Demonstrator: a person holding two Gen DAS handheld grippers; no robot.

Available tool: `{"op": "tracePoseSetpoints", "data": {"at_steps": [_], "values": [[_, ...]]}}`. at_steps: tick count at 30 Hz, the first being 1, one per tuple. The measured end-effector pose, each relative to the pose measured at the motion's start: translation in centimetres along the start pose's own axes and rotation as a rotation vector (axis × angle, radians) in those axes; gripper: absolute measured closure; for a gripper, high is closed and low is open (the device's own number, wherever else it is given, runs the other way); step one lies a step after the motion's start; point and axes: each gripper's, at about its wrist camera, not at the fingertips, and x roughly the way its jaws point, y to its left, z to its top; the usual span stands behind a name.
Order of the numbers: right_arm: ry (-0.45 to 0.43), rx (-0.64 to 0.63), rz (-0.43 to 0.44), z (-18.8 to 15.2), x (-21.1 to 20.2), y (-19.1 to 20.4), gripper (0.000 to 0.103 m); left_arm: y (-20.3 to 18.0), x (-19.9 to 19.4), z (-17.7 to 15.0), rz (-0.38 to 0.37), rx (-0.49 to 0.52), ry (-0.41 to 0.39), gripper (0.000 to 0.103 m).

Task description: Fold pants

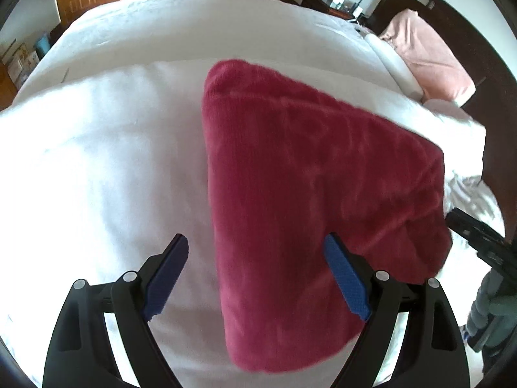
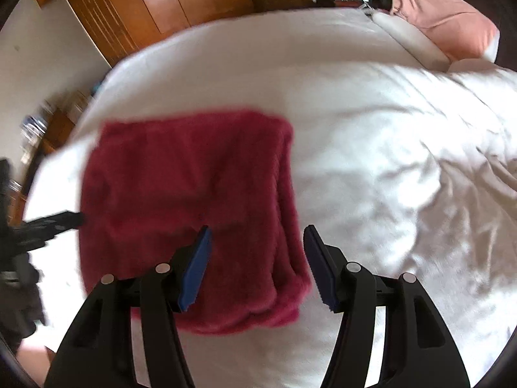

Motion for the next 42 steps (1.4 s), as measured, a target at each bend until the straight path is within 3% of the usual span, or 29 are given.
{"op": "tracePoseSetpoints", "data": {"at_steps": [3, 8, 12, 17, 22, 28, 34, 42], "values": [[0.079, 0.023, -0.069, -1.3, 3.3, -1.0, 0.043, -0.4, 0.1, -1.4, 0.013, 0.016, 0.024, 0.018], [0.085, 0.043, -0.093, -1.4, 4.2, -0.8, 0.042, -0.5, 0.0, -3.3, 0.049, 0.03, 0.06, 0.018], [0.024, -0.006, -0.13, -1.6, 1.2, 1.3, 0.042, -1.0, -1.6, -4.1, 0.082, 0.065, 0.035, 0.018], [-0.063, -0.004, -0.096, -3.4, -3.9, 3.4, 0.04, -2.4, -5.0, -4.2, 0.126, 0.119, -0.047, 0.017], [-0.129, 0.018, -0.06, -5.2, -7.8, 4.9, 0.026, -4.3, -8.6, -4.6, 0.127, 0.174, -0.146, 0.006], [-0.197, 0.044, -0.026, -6.7, -12.2, 6.5, 0.017, -6.3, -11.6, -5.4, 0.104, 0.228, -0.198, 0.005], [-0.266, 0.058, -0.024, -7.3, -15.5, 7.6, 0.011, -7.8, -14.8, -6.4, 0.097, 0.266, -0.259, 0.005], [-0.341, 0.033, -0.035, -7.7, -18.6, 9.4, 0.006, -8.6, -17.9, -6.6, 0.153, 0.261, -0.348, 0.005]]}}
